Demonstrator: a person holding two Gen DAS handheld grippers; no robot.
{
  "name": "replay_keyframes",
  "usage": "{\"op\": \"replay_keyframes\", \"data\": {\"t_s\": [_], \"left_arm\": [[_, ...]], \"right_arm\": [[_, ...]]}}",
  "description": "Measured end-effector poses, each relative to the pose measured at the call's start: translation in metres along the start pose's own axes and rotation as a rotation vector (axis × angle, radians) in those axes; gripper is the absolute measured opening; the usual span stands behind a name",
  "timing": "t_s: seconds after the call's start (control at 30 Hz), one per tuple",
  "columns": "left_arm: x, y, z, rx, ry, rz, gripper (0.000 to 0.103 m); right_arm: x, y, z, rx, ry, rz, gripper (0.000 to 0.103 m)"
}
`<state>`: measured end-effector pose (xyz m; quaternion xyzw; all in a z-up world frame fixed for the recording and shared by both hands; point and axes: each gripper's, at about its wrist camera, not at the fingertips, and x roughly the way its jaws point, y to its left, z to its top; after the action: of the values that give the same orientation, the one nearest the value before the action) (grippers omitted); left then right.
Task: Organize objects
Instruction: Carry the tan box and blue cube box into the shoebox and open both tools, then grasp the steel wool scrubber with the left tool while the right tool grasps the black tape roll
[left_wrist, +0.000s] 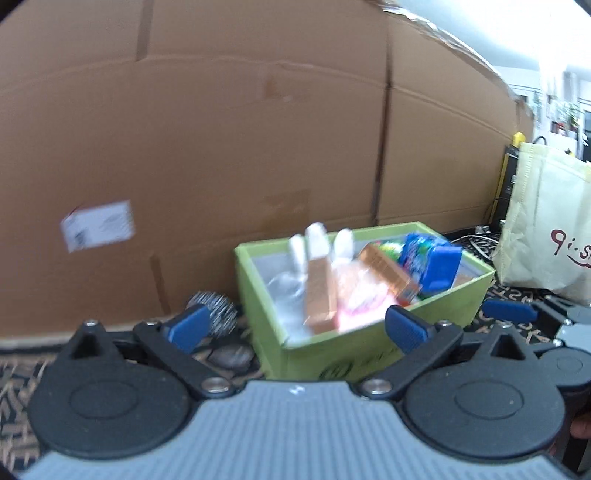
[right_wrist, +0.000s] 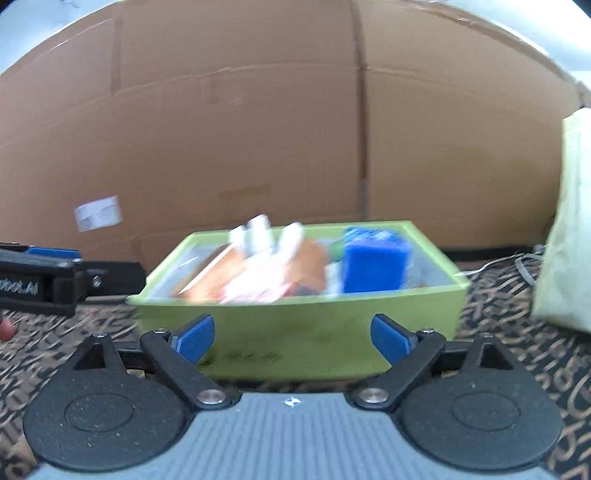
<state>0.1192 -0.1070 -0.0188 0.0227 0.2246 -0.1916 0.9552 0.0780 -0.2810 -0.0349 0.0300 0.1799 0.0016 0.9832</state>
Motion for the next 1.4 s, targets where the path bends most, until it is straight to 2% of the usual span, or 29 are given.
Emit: {"op": "replay_keyframes", "data": {"t_s": [0.13, 0.2, 0.27, 0.3, 0.47, 0.63, 0.83, 0.97, 1.1, 1.17, 1.3, 1.4], "left_arm": [[-0.025, 0.029, -0.022, -0.084, 0.056, 0.060, 0.103], [-0.027, 0.045, -0.029, -0.128, 0.079, 0.087, 0.103], [-0.035, 0.062, -0.035, -0.173, 0.093, 0.106, 0.103], [-0.036, 0.070, -0.036, -0.190, 0.098, 0.117, 0.103], [-0.039, 0.097, -0.037, -0.221, 0.094, 0.187, 0.103], [-0.035, 0.116, -0.038, -0.237, 0.106, 0.221, 0.103], [-0.022, 0.131, -0.035, -0.240, 0.122, 0.244, 0.103], [-0.012, 0.134, -0.033, -0.234, 0.129, 0.239, 0.103], [-0.004, 0.136, -0.034, -0.218, 0.135, 0.234, 0.103], [-0.001, 0.139, -0.034, -0.218, 0.136, 0.230, 0.103], [0.011, 0.146, -0.034, -0.242, 0.144, 0.222, 0.103], [0.017, 0.148, -0.032, -0.239, 0.149, 0.220, 0.103]], "right_arm": [[0.002, 0.028, -0.013, -0.026, 0.040, 0.065, 0.095], [0.005, 0.041, -0.017, -0.036, 0.065, 0.107, 0.091], [0.009, 0.055, -0.020, -0.057, 0.075, 0.144, 0.073], [0.009, 0.064, -0.020, -0.073, 0.079, 0.160, 0.069], [0.023, 0.103, -0.016, -0.145, 0.076, 0.228, 0.068], [0.047, 0.132, -0.012, -0.187, 0.075, 0.254, 0.069], [0.073, 0.146, -0.008, -0.198, 0.056, 0.191, 0.072], [0.076, 0.137, -0.009, -0.167, 0.048, 0.166, 0.067], [0.082, 0.127, -0.006, -0.122, 0.047, 0.050, 0.064], [0.086, 0.124, -0.005, -0.112, 0.061, 0.003, 0.071], [0.093, 0.140, -0.005, -0.177, 0.075, 0.091, 0.070], [0.104, 0.156, -0.004, -0.244, 0.070, 0.086, 0.069]]}}
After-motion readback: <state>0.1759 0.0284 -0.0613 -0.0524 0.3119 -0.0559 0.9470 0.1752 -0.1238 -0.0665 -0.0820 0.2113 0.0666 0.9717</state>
